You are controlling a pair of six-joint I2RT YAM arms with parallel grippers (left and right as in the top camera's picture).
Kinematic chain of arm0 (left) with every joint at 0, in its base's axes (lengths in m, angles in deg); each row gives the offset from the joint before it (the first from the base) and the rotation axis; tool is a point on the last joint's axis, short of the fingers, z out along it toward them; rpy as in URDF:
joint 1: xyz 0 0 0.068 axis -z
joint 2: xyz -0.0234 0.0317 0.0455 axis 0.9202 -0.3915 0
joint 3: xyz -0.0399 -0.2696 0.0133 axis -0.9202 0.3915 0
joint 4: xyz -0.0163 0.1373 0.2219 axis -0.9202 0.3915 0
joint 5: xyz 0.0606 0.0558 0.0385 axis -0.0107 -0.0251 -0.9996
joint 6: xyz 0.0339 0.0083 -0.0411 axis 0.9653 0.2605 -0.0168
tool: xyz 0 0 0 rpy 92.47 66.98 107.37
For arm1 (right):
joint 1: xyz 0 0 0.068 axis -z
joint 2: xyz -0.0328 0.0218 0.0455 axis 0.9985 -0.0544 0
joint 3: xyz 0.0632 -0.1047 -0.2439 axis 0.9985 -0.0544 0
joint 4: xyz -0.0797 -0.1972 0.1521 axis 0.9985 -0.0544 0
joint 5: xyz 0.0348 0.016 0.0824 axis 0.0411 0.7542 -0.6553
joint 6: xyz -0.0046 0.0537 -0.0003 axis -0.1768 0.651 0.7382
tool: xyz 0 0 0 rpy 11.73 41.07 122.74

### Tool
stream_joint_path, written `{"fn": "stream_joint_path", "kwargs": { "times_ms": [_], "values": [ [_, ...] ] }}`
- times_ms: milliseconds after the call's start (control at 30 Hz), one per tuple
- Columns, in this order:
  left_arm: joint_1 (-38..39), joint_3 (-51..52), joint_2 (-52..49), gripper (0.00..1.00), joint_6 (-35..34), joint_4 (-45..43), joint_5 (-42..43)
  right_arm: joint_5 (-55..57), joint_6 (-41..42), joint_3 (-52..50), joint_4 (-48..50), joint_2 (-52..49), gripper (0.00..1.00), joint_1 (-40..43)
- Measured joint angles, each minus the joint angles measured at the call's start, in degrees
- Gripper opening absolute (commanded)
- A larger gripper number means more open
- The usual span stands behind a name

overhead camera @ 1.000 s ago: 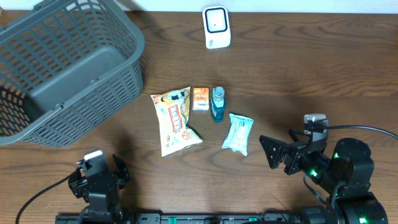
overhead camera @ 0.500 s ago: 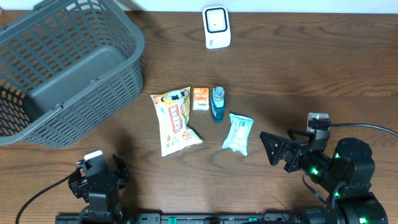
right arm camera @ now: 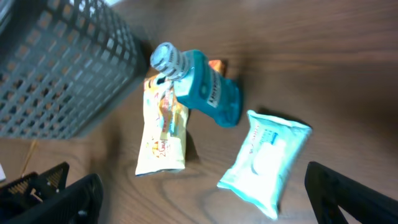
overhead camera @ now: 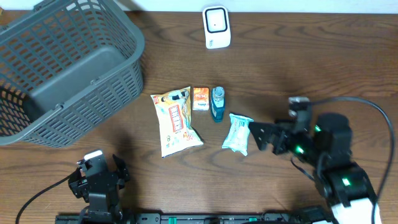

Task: Scan the item barcode
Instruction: 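Reach the right gripper toward the teal bottle beside the wipes, then grasp the teal mouthwash bottle with the right gripper and lift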

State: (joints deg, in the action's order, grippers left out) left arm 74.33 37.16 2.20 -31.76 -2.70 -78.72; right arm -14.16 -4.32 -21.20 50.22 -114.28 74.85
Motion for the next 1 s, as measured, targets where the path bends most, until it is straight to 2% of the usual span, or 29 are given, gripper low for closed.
{"fn": "stream_joint_path", "kwargs": {
  "times_ms": [133,267,400,600,700,1000],
  "values": [
    [0.0,0.0,0.0,1.00,0.0,0.0,0.0,1.9,0.0,0.1,6.8,-7.4,0.99,-5.2],
    [0.0,0.0,0.0,1.00,0.0,0.0,0.0,8.0,0.7,1.6,7.5,-14.6,0.99,-11.0],
    [0.0,0.0,0.0,1.00,0.0,0.0,0.0,15.6,1.4,6.8,2.3,-19.8,0.98,-15.0],
    [0.0,0.0,0.1,1.00,0.0,0.0,0.0,27.7,2.7,21.7,-10.4,-25.9,0.98,-20.5],
    [0.0,0.0,0.1,1.00,0.0,0.0,0.0,30.3,3.7,26.0,-13.6,-27.8,0.99,-22.5],
    [0.0,0.0,0.1,1.00,0.0,0.0,0.0,31.4,5.6,28.1,-15.1,-28.7,0.99,-23.5]
  ]
}}
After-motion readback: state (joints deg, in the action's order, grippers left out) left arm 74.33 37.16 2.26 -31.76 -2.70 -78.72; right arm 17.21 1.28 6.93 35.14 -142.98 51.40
